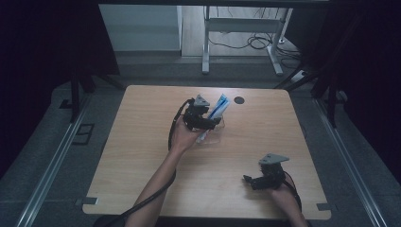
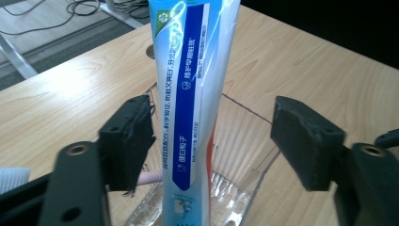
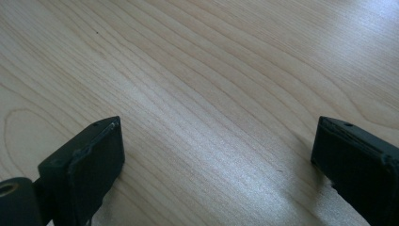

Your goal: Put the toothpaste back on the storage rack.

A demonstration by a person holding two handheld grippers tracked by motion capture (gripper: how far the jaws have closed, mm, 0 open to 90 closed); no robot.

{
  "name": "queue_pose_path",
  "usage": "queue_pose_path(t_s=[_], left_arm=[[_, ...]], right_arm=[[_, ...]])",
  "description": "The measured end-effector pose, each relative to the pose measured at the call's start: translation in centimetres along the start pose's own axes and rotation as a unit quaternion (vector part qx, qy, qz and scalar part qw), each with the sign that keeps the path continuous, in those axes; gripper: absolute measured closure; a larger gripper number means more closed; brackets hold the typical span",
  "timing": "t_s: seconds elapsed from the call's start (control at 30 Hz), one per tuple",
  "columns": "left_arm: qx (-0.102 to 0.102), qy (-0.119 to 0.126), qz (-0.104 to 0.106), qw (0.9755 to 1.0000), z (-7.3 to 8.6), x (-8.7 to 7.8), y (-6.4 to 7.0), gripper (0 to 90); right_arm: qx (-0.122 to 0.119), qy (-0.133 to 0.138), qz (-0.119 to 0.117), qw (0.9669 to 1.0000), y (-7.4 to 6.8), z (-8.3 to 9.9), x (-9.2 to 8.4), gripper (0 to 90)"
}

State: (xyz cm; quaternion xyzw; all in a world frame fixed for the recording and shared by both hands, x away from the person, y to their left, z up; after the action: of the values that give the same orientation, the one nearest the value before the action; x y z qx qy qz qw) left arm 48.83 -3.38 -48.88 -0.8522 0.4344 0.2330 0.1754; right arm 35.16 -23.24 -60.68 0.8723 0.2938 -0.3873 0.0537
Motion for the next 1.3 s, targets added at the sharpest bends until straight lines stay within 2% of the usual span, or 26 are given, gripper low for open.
queue_pose_path(t_s=[0.1, 0.3, 0.47, 1.3], left_arm=[[0.003, -0.002, 0.002, 1.0000, -0.1, -0.4, 0.0, 23.0], [-0.009, -0.004, 0.019, 0.9998, -0.2, -1.1, 0.5, 16.0], [-0.009, -0.002, 0.025, 0.9996, -0.1, -1.7, 0.8, 14.3], [0.018, 0.005, 0.021, 0.9996, 0.7, -3.1, 1.9, 3.1]], right_arm=[[0.000, 0.000, 0.000, 1.0000, 0.0, 0.0, 0.0, 2.9], [0.000, 0.000, 0.000, 1.0000, 0.0, 0.0, 0.0, 2.9], [0.000, 0.000, 0.000, 1.0000, 0.0, 0.0, 0.0, 2.9], [0.000, 0.000, 0.000, 1.0000, 0.0, 0.0, 0.0, 2.9]])
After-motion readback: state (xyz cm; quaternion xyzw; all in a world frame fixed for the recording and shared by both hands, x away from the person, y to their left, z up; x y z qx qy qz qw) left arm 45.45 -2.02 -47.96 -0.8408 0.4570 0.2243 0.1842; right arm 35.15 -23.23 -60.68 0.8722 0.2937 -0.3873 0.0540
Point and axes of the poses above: each handheld gripper's, and its own axes: x roughly forward along the jaws, z roughly out of its underside, y roughly to its right, the point moved 9 cm from there along x, roughly forward along the jaws, and after that the axes turned 11 degrees about x, right-handed, at the moved point
